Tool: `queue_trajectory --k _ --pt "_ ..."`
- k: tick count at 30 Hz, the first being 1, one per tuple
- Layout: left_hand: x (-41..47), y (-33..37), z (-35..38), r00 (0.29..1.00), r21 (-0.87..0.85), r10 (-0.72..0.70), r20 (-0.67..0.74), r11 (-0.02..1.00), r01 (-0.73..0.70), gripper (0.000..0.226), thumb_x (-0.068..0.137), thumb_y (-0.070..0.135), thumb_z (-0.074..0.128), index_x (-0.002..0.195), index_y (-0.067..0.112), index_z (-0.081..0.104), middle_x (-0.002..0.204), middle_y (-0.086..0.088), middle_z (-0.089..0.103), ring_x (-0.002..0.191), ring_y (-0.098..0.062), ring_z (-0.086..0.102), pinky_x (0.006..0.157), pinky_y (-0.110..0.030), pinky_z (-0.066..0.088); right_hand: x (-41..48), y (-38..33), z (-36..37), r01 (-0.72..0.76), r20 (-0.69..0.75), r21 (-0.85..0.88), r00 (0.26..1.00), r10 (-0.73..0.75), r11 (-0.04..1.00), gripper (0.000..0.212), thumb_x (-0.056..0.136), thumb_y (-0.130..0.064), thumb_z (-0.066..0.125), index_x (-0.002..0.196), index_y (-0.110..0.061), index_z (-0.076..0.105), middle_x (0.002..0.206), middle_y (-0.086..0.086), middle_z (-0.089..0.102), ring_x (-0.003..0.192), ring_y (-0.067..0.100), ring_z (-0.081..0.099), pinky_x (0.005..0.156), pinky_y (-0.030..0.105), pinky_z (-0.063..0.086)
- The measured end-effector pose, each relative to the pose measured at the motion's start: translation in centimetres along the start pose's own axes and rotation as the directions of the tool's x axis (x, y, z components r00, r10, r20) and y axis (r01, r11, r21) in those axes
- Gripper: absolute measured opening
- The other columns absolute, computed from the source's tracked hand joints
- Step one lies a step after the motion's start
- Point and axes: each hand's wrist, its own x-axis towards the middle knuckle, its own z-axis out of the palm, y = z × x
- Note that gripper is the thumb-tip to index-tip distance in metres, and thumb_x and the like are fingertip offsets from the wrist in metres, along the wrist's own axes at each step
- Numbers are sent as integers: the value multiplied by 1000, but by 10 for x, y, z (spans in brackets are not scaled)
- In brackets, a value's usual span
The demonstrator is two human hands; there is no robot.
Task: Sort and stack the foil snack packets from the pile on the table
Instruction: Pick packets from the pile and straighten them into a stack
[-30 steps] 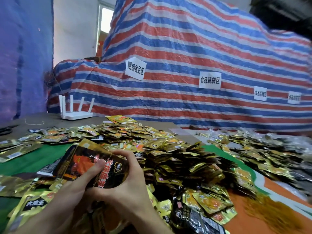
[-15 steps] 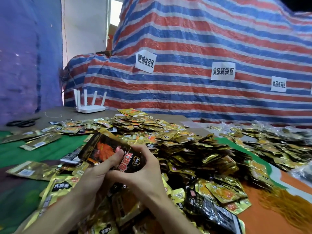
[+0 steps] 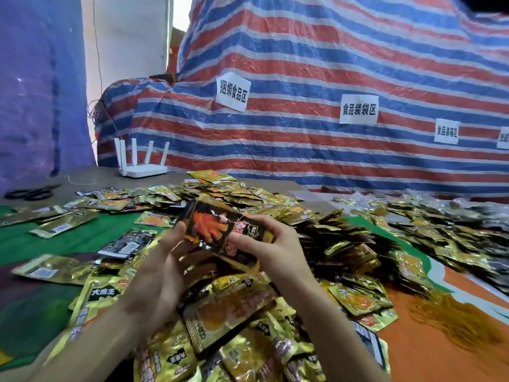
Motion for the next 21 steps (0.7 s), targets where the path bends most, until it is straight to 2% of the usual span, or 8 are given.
queue_trajectory --k 3,6,9,12,14,16,18,21 --pt "-2 -1 -12 997 6 67 28 998 -67 55 77 51 68 113 9 64 100 -8 69 90 -25 67 82 -42 52 -7 -8 -38 -35 -72 -86 997 29 996 26 78 -17 85 102 -19 73 91 5 77 80 21 77 63 34 63" --pt "1 -2 -20 975 239 216 43 946 -220 44 77 43 65 101 6 62 87 -7 65 78 -23 63 75 -41 49 -25 -6 -75 -68 -73 -277 996 49 958 29 72 -15 88 96 -27 75 90 -4 74 75 9 74 55 22 57" --pt "-1 -2 -29 884 653 356 303 598 -465 36 76 53 64 89 19 65 87 8 65 79 -9 62 74 -24 50 -44 0 -98 30 13 -530 1000 -28 847 36 68 -25 88 96 -41 72 99 -18 70 90 -4 66 70 17 50" --pt "-8 -6 -28 798 754 105 594 275 -597 46 74 81 59 101 43 60 112 30 55 108 1 54 93 -30 48 -56 20 -108 154 46 -597 986 -159 787 38 75 -7 86 95 -33 67 101 -13 68 96 8 65 82 32 51" --pt "-11 -18 -20 726 739 -147 672 189 -646 72 62 95 52 126 63 43 144 36 29 136 3 31 114 -46 32 -61 36 -110 160 56 -681 984 -168 714 48 75 7 76 96 -34 60 103 -14 63 100 7 60 85 25 48" --pt "-14 -33 -12 629 699 -337 701 146 -700 98 56 95 54 142 69 16 162 27 -4 153 -16 -1 118 -58 4 -66 45 -111 128 91 -710 992 -91 693 44 74 -3 68 98 -36 53 107 -19 56 103 5 55 83 19 44" --pt "-15 -43 -9 576 655 -402 712 85 -751 103 58 89 57 144 70 3 158 27 -27 147 -7 -31 112 -57 -21 -70 46 -113 100 136 -659 991 -13 746 37 69 -17 59 99 -36 51 109 -20 52 102 6 53 79 19 42" --pt "-11 -39 -12 599 664 -372 709 66 -745 104 62 81 68 145 69 7 156 34 -24 140 8 -33 110 -42 -22 -74 47 -113 99 165 -605 986 4 790 39 64 -21 54 102 -29 53 115 -18 51 112 5 48 87 24 40"
